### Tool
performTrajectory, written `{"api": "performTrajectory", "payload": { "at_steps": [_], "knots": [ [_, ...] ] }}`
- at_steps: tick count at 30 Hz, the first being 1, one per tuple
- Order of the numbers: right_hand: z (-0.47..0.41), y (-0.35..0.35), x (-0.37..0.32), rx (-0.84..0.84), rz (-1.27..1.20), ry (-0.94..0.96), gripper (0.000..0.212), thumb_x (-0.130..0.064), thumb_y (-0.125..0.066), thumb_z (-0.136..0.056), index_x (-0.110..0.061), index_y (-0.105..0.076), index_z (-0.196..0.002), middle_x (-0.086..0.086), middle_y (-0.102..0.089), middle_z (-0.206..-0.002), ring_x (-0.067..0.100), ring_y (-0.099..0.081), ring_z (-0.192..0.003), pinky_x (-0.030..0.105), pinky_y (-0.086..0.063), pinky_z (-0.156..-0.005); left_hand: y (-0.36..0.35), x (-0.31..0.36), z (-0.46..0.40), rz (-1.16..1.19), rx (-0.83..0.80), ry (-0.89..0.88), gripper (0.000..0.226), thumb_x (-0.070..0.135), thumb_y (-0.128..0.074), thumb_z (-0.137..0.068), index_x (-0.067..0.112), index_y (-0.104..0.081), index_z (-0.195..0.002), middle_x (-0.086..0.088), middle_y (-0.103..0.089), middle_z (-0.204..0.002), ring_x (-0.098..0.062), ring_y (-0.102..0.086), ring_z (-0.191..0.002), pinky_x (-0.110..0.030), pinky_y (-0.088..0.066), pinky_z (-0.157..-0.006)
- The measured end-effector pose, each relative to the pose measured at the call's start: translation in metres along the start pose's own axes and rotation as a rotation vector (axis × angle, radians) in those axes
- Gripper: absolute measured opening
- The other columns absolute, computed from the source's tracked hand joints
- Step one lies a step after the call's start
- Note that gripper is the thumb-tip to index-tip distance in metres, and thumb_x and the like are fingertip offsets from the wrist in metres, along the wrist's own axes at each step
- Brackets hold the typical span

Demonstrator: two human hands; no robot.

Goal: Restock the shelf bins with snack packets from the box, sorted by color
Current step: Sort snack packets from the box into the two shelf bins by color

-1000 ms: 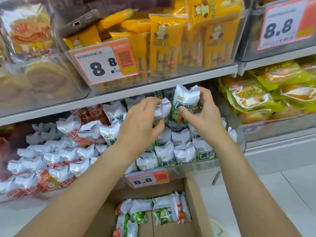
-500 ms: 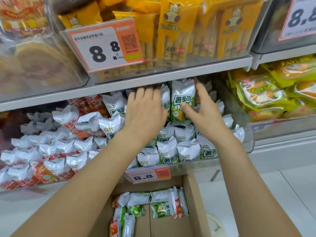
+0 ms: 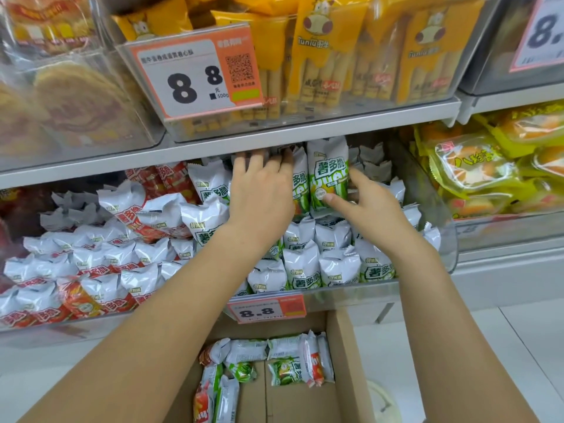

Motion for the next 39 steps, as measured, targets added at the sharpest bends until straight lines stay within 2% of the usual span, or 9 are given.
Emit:
{"api": "performTrajectory", "payload": {
  "at_steps": [5, 10, 16, 21, 26, 30, 33, 36, 39],
  "knots": [
    [0.002, -0.001, -0.003, -0.028, 0.162, -0.010, 0.043, -0.042, -0.056, -0.092, -0.023, -0.048, -0.130, 0.006, -0.066, -0.116, 0.030, -0.060, -0.106, 0.043, -0.050, -0.085, -0.002, -0.001, -0.001, 0.003, -0.006, 0.000, 0.047, 0.047, -0.061, -0.079, 0.009, -0.069, -0.105, -0.005, -0.072, -0.088, -0.028, -0.061, -0.092, -0.040, -0.028, -0.086],
    [0.001, 0.001, -0.002, 0.075, 0.203, -0.028, 0.056, -0.039, -0.059, -0.091, -0.020, -0.035, -0.138, 0.009, -0.064, -0.112, 0.033, -0.060, -0.097, 0.043, -0.050, -0.080, 0.000, -0.001, -0.001, -0.005, -0.064, 0.027, 0.042, 0.049, -0.067, -0.078, 0.013, -0.068, -0.099, -0.003, -0.071, -0.089, -0.027, -0.061, -0.090, -0.038, -0.040, -0.087],
    [0.003, -0.002, 0.002, -0.002, 0.318, -0.013, 0.043, -0.042, -0.063, -0.088, -0.021, -0.052, -0.124, 0.006, -0.067, -0.102, 0.031, -0.060, -0.096, 0.035, -0.047, -0.072, 0.004, -0.003, -0.005, 0.002, -0.074, 0.032, 0.040, 0.048, -0.071, -0.074, 0.013, -0.070, -0.093, -0.003, -0.071, -0.085, -0.026, -0.062, -0.088, -0.036, -0.042, -0.084],
    [0.003, 0.000, -0.003, 0.091, 0.207, -0.009, 0.059, -0.059, -0.045, -0.091, -0.025, -0.038, -0.139, 0.010, -0.062, -0.114, 0.032, -0.058, -0.103, 0.041, -0.049, -0.080, 0.004, -0.002, -0.002, 0.024, -0.065, 0.023, 0.051, 0.049, -0.066, -0.079, 0.010, -0.066, -0.111, -0.006, -0.069, -0.102, -0.028, -0.059, -0.100, -0.039, -0.041, -0.089],
    [0.000, -0.003, -0.005, 0.137, 0.210, -0.042, 0.054, -0.058, -0.043, -0.093, -0.020, -0.043, -0.132, 0.010, -0.064, -0.107, 0.033, -0.060, -0.098, 0.040, -0.049, -0.074, 0.004, -0.002, 0.010, 0.106, -0.043, -0.034, 0.062, 0.044, -0.055, -0.089, 0.001, -0.049, -0.133, -0.015, -0.054, -0.131, -0.033, -0.046, -0.124, -0.045, -0.032, -0.105],
    [-0.003, -0.003, -0.005, 0.149, 0.286, -0.060, 0.049, -0.059, -0.041, -0.092, -0.017, -0.052, -0.114, 0.013, -0.063, -0.097, 0.035, -0.059, -0.090, 0.036, -0.044, -0.065, 0.010, 0.009, 0.034, 0.182, -0.040, -0.112, 0.057, 0.034, -0.045, -0.091, 0.001, -0.047, -0.137, -0.014, -0.051, -0.139, -0.032, -0.034, -0.138, -0.046, -0.020, -0.116],
    [-0.001, -0.001, -0.008, 0.139, 0.256, -0.062, 0.051, -0.057, -0.043, -0.093, -0.013, -0.052, -0.119, 0.014, -0.058, -0.107, 0.034, -0.055, -0.100, 0.035, -0.039, -0.069, 0.008, 0.021, 0.052, 0.147, -0.074, -0.190, 0.057, 0.032, -0.038, -0.089, 0.003, -0.050, -0.136, -0.014, -0.049, -0.142, -0.033, -0.032, -0.140, -0.050, -0.016, -0.116],
    [0.008, 0.008, -0.013, 0.183, 0.247, -0.072, 0.055, -0.053, -0.045, -0.094, -0.015, -0.044, -0.134, 0.011, -0.054, -0.124, 0.030, -0.050, -0.115, 0.034, -0.037, -0.077, 0.013, 0.016, 0.064, 0.200, -0.089, -0.161, 0.056, 0.030, -0.036, -0.088, 0.004, -0.052, -0.135, -0.015, -0.048, -0.143, -0.033, -0.032, -0.140, -0.050, -0.019, -0.115],
    [0.028, 0.022, -0.032, 0.322, 0.252, 0.020, 0.038, -0.042, -0.046, -0.097, -0.019, -0.054, -0.127, 0.002, -0.063, -0.113, 0.021, -0.054, -0.106, 0.030, -0.036, -0.074, 0.031, 0.009, 0.089, 0.386, -0.019, -0.171, 0.048, 0.021, -0.042, -0.089, 0.005, -0.054, -0.133, -0.015, -0.047, -0.142, -0.033, -0.035, -0.138, -0.047, -0.026, -0.114]
  ]
}}
Point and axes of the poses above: each hand's wrist, its own z-axis away from the middle knuckle, its own y-axis out of the back of the hand, x = y × z, the point moved 5 cm from there along -z, towards the middle knuckle
